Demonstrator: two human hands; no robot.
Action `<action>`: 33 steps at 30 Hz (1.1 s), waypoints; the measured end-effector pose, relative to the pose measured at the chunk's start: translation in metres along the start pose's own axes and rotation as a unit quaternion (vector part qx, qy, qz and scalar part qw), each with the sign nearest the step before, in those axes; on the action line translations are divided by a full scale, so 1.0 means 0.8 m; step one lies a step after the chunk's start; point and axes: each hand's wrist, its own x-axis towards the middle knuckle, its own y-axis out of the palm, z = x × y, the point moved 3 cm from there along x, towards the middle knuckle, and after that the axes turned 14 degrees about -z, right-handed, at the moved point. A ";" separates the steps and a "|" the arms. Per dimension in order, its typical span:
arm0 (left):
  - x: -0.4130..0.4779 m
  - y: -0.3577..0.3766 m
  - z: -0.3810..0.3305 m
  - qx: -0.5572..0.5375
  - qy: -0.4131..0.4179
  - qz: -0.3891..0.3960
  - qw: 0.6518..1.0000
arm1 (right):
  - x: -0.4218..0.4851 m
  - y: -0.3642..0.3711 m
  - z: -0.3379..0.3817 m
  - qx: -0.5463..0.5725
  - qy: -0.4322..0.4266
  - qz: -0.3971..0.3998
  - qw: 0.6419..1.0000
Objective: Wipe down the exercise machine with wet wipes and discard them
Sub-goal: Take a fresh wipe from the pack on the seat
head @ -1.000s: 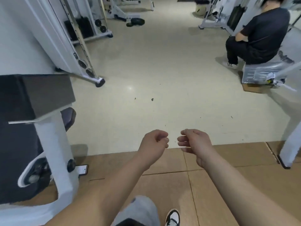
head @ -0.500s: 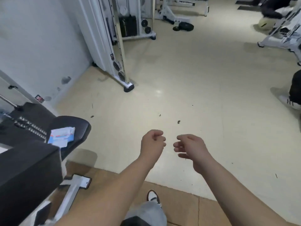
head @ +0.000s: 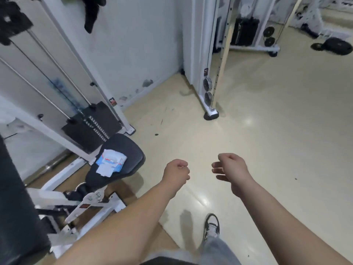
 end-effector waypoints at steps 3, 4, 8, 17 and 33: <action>0.061 -0.032 0.003 -0.011 -0.040 -0.067 0.997 | 0.048 0.074 0.031 -0.054 -0.008 0.081 0.995; 0.077 -0.045 0.007 -0.007 -0.054 -0.087 0.995 | 0.057 0.098 0.040 -0.070 -0.010 0.102 0.992; 0.130 -0.104 0.035 0.037 -0.099 -0.158 0.982 | 0.072 0.191 0.068 -0.121 -0.011 0.169 0.978; 0.273 -0.251 0.059 0.219 -0.058 -0.199 0.953 | 0.084 0.438 0.065 -0.233 -0.068 0.284 0.928; 0.449 -0.305 0.187 0.281 -0.031 -0.230 0.931 | 0.124 0.698 -0.059 -0.491 -0.157 0.442 0.734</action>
